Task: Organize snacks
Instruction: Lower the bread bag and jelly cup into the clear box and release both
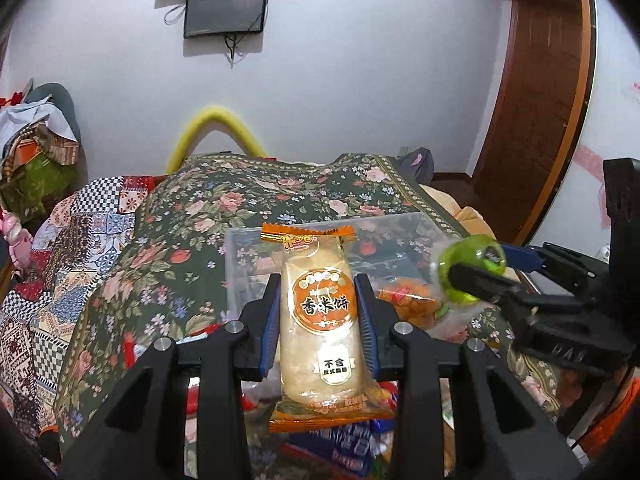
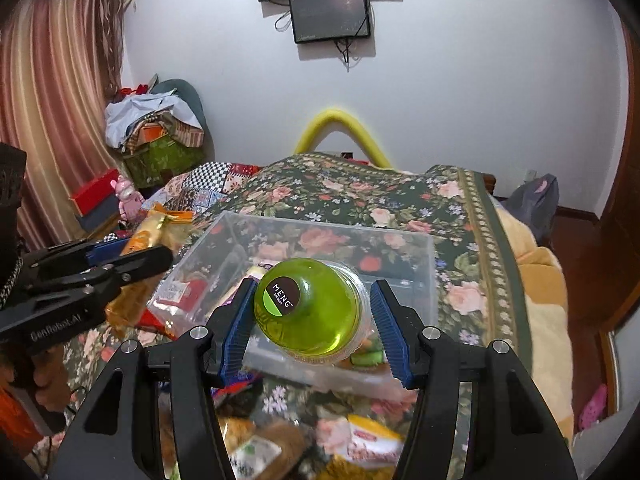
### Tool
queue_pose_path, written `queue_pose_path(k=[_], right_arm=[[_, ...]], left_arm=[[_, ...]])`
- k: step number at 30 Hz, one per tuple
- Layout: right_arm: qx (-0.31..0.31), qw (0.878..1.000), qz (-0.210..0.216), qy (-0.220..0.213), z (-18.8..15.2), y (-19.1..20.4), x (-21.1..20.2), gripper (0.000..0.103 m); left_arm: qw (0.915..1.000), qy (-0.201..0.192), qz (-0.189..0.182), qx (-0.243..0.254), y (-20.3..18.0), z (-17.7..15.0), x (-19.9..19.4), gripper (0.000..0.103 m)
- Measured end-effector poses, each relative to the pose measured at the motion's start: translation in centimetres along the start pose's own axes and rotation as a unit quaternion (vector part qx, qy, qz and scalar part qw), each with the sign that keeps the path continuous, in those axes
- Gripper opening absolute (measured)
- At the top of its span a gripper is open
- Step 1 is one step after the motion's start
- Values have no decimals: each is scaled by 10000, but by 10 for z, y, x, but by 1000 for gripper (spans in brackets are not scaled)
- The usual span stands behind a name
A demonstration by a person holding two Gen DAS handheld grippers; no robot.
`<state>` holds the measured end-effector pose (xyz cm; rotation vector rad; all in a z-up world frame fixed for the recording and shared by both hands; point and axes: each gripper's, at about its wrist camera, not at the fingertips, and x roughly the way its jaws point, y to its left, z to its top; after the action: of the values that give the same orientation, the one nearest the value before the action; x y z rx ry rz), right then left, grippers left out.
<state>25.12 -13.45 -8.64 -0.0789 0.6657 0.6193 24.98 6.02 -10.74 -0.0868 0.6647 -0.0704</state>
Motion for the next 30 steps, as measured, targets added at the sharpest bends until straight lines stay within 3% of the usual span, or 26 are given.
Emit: queue_pose_path(k=[16,23,30], right_arm=[[-37,9966,34,823,-7,-2,57,54],[-160,9944,71,1045,-12,2,63,55],[-149,9964,75,826,-4,2,50,57]], left_arm=[[9978,668,15,22,1,-3,69,35],[9971,763,2,41,2,-7,70,35],[9975,703,-38,61,3,-5,54,37]])
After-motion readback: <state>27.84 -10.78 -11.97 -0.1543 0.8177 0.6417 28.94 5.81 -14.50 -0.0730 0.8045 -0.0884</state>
